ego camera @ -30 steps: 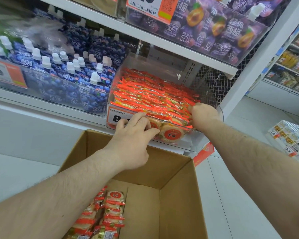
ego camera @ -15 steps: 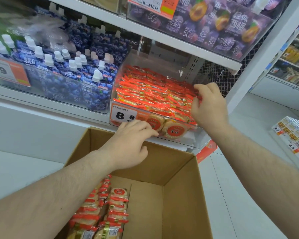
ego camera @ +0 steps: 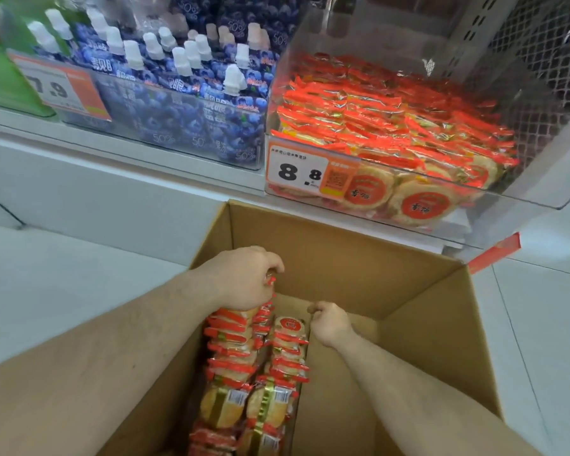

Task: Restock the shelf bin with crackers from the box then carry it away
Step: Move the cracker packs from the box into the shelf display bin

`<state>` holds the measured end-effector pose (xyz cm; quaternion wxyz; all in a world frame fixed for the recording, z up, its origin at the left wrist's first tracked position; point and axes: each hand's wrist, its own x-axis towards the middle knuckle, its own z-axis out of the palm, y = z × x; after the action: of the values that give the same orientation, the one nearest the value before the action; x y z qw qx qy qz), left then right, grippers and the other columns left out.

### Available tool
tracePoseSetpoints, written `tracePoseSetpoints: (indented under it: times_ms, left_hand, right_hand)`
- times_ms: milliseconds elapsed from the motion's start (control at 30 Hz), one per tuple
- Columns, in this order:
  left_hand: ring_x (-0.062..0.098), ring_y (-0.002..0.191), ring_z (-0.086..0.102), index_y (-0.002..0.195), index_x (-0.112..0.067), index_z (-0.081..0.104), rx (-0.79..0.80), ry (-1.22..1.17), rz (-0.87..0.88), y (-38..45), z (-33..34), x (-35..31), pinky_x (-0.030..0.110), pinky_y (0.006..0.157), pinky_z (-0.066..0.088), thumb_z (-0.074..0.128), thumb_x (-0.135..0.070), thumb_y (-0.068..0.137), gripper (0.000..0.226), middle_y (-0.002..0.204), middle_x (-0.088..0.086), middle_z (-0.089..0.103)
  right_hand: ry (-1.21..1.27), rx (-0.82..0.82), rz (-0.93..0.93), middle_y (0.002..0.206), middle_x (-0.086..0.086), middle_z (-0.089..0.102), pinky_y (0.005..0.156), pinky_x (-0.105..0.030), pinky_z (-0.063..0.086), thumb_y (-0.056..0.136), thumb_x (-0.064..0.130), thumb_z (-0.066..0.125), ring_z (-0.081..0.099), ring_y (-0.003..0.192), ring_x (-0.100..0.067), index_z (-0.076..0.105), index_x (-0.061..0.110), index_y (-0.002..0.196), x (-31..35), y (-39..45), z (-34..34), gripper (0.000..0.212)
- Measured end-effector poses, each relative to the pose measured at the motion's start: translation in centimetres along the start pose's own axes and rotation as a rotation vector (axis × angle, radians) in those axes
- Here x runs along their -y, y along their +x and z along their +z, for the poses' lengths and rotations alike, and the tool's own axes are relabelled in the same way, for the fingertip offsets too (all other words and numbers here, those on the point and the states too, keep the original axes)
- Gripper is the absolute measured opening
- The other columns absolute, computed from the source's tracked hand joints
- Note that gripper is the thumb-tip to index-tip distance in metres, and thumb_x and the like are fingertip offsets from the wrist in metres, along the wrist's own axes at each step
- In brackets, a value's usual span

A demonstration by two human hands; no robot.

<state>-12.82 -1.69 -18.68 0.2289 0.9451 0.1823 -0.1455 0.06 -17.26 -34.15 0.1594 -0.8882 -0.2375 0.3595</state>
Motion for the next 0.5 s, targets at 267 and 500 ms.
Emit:
tracePoseSetpoints:
  times_ms: [267,500]
  left_hand:
    - [0.015,0.121,0.050,0.133,-0.031,0.052,0.121,-0.061,-0.067,1.4,1.9,1.5,0.035,0.101,0.046,0.059,-0.023,0.089,0.046,0.135,-0.005,0.049]
    - [0.011,0.074,0.057,0.150,-0.031,0.021,0.121,-0.438,-0.222,1.3,2.1,0.6,0.027,0.062,0.052,0.057,-0.031,0.093,0.068,0.126,0.004,0.056]
  right_hand:
    - [0.099,0.005,0.145,0.096,0.005,0.066,0.072,-0.018,0.041,0.089,0.021,0.057,0.058,0.082,-0.013,0.055,0.029,0.089,-3.2,1.9,6.7,0.008]
    - [0.697,-0.056,0.160,0.074,-0.007,0.062,0.053,-0.024,0.042,0.081,-0.011,0.050,0.053,0.065,-0.018,0.058,0.014,0.067,-0.1,-1.4,-0.9,0.029]
